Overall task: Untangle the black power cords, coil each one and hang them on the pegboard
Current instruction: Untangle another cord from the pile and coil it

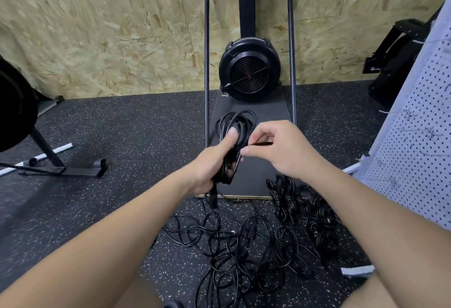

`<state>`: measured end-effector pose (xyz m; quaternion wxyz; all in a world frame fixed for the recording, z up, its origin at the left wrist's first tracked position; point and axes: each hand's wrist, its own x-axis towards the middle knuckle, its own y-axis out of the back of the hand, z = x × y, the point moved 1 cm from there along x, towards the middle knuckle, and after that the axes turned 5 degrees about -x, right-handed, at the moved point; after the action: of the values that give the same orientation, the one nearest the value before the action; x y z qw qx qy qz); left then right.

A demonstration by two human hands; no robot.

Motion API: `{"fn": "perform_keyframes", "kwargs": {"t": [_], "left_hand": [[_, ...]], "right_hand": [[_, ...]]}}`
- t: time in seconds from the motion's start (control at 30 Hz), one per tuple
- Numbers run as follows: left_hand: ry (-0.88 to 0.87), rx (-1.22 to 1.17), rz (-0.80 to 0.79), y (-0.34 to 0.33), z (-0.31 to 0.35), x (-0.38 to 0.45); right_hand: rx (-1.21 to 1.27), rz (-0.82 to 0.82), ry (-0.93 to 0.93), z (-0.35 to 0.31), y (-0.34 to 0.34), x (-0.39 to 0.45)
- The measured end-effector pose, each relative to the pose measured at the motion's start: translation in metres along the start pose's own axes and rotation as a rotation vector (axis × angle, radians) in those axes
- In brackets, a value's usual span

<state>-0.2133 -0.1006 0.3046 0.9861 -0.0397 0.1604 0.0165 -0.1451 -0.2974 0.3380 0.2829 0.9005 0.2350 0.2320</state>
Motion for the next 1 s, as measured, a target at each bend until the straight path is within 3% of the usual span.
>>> {"fn": "perform_keyframes", "kwargs": {"t": [0.13, 0.23, 0.33, 0.47, 0.63, 0.87, 1.0], "left_hand": [[-0.022, 0.133, -0.191, -0.006, -0.007, -0.001], [-0.019, 0.193, -0.212, -0.008, -0.011, 0.003], [-0.021, 0.089, -0.166, -0.014, -0.017, 0.003], [-0.088, 0.024, -0.003, -0.01, -0.02, 0.01], [-0.144, -0.102, 0.153, 0.006, -0.013, 0.016], [-0.17, -0.074, 0.2, 0.01, -0.008, 0.018], [-0.11, -0.011, 0.043, 0.003, -0.017, 0.014]], "right_hand": [[-0.098, 0.051, -0.069, 0.006, -0.001, 0.001], [-0.199, 0.109, -0.085, 0.005, -0.004, -0.002], [-0.17, 0.138, -0.047, 0.0, -0.008, -0.004], [0.327, 0.059, -0.145, -0.01, -0.005, -0.005], [0.317, -0.029, -0.418, 0.004, -0.014, -0.011], [0.127, 0.155, -0.199, -0.002, -0.009, -0.006], [0.11, 0.095, -0.076, -0.019, -0.007, -0.004]]}}
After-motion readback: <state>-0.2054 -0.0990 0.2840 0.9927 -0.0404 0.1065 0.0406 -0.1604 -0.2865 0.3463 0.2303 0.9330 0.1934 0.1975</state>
